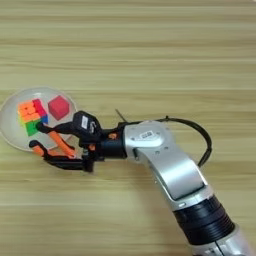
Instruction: Move the objects on the table
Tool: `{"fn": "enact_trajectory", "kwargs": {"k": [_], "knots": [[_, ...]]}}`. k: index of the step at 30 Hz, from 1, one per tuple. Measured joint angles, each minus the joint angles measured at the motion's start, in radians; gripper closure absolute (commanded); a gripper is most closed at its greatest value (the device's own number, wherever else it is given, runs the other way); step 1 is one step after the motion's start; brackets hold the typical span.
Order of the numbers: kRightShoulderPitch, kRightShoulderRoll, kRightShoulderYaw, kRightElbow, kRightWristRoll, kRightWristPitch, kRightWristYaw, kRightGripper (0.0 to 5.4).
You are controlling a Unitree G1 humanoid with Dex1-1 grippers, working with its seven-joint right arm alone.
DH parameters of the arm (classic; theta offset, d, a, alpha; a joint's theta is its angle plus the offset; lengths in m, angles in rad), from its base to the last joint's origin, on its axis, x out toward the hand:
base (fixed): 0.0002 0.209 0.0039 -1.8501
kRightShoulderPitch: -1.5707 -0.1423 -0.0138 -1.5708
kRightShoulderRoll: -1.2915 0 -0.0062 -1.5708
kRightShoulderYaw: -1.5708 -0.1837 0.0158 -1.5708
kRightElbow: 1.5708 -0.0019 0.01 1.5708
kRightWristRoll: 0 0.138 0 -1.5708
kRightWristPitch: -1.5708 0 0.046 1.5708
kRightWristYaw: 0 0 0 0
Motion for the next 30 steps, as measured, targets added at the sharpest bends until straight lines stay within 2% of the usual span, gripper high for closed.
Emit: {"fn": "enact_trajectory", "kwargs": {"k": [10,18,24,30], "knots": [[-0.006,0.008,0.066,0.084,-0.019,-0.015,0.054,2.09],[-0.013,0.053,0.119,0.183,-0.027,-0.013,0.072,2.09],[-0.034,0.087,0.149,0.289,-0.065,-0.017,0.070,2.10],[-0.039,0.106,0.160,0.328,-0.088,-0.045,0.069,2.10]]}}
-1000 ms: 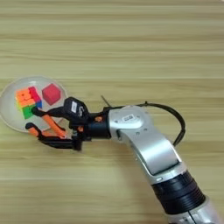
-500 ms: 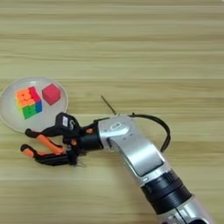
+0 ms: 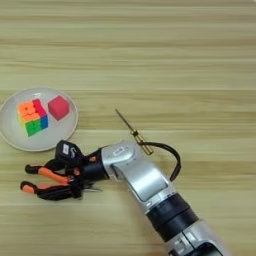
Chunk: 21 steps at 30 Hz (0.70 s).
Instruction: Move the objects on the table
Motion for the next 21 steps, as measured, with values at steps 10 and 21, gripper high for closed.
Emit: {"fn": "enact_trajectory", "kwargs": {"k": [10,21], "knots": [[0.003,0.004,0.005,0.006,-0.015,-0.036,0.009,1.40],[0.007,0.012,-0.005,0.001,-0.012,-0.036,0.014,0.03]]}}
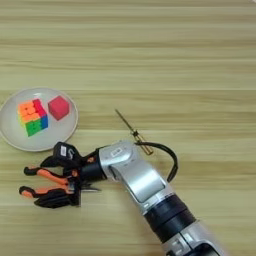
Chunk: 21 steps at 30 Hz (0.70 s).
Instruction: Move the objects on the table
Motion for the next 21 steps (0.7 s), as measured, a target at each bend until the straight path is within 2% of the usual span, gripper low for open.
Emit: {"fn": "enact_trajectory", "kwargs": {"k": [8,21], "knots": [[0.002,-0.002,-0.059,-0.070,0.033,0.006,0.000,0.03],[-0.015,-0.013,-0.197,-0.211,0.121,0.068,-0.034,0.03]]}}
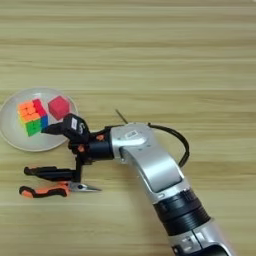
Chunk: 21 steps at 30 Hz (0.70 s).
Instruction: Move the objects on the table
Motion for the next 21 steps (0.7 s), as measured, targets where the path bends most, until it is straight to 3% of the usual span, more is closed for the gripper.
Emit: {"fn": "enact_trajectory", "kwargs": {"k": [14,21], "knots": [[-0.036,-0.046,-0.184,-0.024,0.072,0.024,-0.056,0.03],[-0.073,-0.101,-0.307,-0.023,0.124,0.030,-0.079,0.03]]}}
